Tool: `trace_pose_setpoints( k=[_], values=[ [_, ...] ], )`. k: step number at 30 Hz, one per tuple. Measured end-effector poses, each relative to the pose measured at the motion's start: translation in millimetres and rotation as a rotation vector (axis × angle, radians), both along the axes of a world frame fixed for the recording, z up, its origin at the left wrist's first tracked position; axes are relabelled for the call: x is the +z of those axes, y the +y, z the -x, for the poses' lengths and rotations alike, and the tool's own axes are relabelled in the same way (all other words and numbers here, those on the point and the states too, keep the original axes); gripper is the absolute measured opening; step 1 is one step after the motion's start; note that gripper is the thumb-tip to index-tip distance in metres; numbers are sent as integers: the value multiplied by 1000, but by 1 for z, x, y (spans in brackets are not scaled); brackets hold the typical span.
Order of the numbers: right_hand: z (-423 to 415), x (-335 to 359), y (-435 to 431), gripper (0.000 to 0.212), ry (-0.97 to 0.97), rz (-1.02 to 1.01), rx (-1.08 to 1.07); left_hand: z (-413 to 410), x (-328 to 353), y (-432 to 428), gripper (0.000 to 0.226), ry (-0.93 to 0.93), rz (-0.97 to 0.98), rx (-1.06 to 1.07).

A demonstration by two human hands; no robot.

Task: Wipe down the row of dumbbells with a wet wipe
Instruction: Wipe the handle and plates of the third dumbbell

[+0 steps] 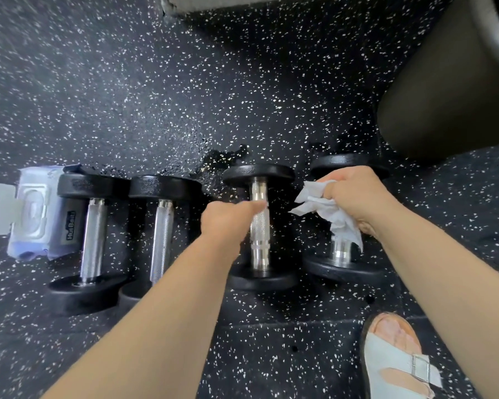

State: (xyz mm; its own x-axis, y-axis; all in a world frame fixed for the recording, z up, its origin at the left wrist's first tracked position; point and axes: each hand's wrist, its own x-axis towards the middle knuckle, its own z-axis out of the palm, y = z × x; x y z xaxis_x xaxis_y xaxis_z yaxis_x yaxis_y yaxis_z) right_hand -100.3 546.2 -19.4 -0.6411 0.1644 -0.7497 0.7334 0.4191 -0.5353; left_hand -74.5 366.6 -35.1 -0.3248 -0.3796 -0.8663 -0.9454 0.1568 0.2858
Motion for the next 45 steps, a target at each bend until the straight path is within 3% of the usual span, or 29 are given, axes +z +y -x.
trace_pose_setpoints(
  k=[2, 6, 14, 22, 29, 37, 45],
  values=[
    [-1, -1, 2, 31, -4, 6, -14, -6, -7, 15, 54, 11, -74, -134],
    [-1, -5, 9, 29, -10, -4, -26, -8, -22, 33, 39, 56, -174, -139],
    [-1, -5, 16, 29, -7, 8, -34, 1, -6, 20, 40, 93, -98, -412],
    [4, 15, 10, 30, 10, 70, -10, 19, 46, 0, 46, 115, 165, -1007],
    [3, 21, 13, 30, 57, 84, -54, 3, 72, -11, 44, 110, 275, -1378],
    [2, 17, 9, 27, 56, 81, -24, -29, 55, -4, 30, 215, 493, -2022],
    [0, 11, 4, 24, 66, 97, -19, -33, 22, -3, 15, 276, 479, -2284]
  ],
)
